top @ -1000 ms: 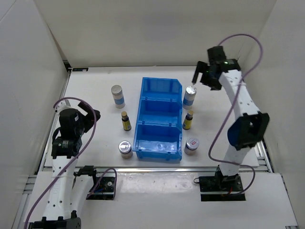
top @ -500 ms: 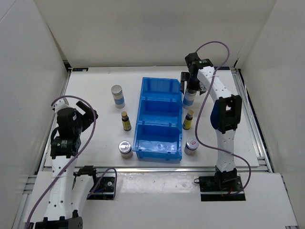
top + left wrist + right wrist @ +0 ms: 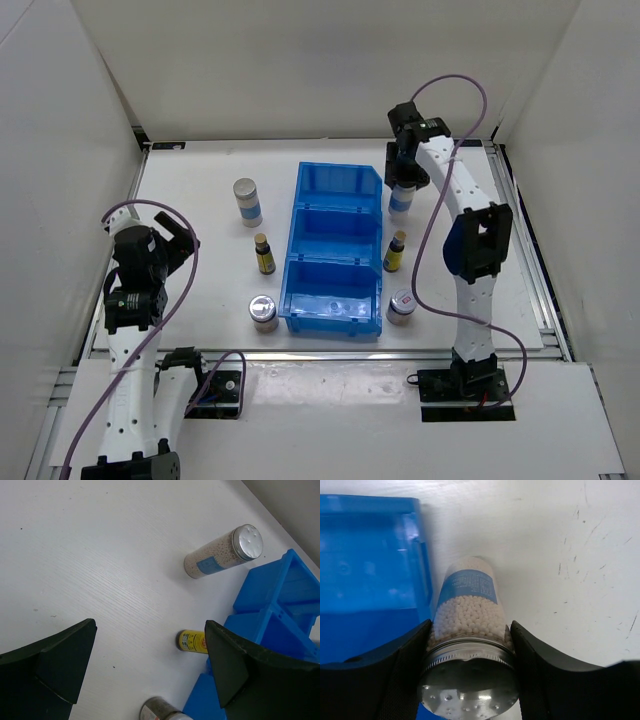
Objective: Organize the condiment bottles
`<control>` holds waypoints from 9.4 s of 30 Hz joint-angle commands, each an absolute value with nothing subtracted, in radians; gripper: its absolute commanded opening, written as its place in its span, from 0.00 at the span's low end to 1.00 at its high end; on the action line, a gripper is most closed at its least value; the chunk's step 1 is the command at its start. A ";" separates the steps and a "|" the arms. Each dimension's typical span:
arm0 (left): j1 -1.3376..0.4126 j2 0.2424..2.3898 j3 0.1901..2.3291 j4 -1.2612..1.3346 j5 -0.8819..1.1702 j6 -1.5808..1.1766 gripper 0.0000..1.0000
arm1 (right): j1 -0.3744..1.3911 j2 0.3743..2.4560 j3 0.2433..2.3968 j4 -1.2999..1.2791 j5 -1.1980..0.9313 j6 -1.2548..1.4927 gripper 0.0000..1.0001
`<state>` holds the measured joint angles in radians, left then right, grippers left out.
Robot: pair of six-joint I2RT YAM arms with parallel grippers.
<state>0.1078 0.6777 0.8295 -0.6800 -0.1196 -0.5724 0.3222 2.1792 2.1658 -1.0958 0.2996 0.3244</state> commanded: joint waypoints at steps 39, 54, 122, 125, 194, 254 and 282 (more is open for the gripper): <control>0.112 0.751 0.862 -0.508 0.015 -0.421 1.00 | 0.460 1.960 2.386 -1.054 0.308 0.396 1.00; 0.086 1.371 1.207 -0.399 -0.014 -0.247 1.00 | 0.442 1.643 2.115 -1.069 0.181 0.359 1.00; -0.502 2.086 2.160 -0.664 0.052 -0.207 0.26 | 0.344 1.470 1.691 -1.134 0.117 0.377 1.00; -0.502 2.111 2.123 -0.664 0.061 -0.216 0.35 | 0.344 1.470 1.663 -1.134 0.095 0.377 1.00; -0.764 1.207 1.201 -0.713 -0.690 -0.219 1.00 | 0.636 1.792 1.990 -1.356 0.192 0.425 0.00; -0.489 1.459 1.221 -0.712 -0.350 -0.494 0.11 | 0.698 1.539 1.824 -1.272 0.308 0.368 1.00; -0.815 1.736 1.594 -0.721 -0.446 -0.451 0.11 | 0.540 1.381 1.556 -1.304 0.190 0.377 1.00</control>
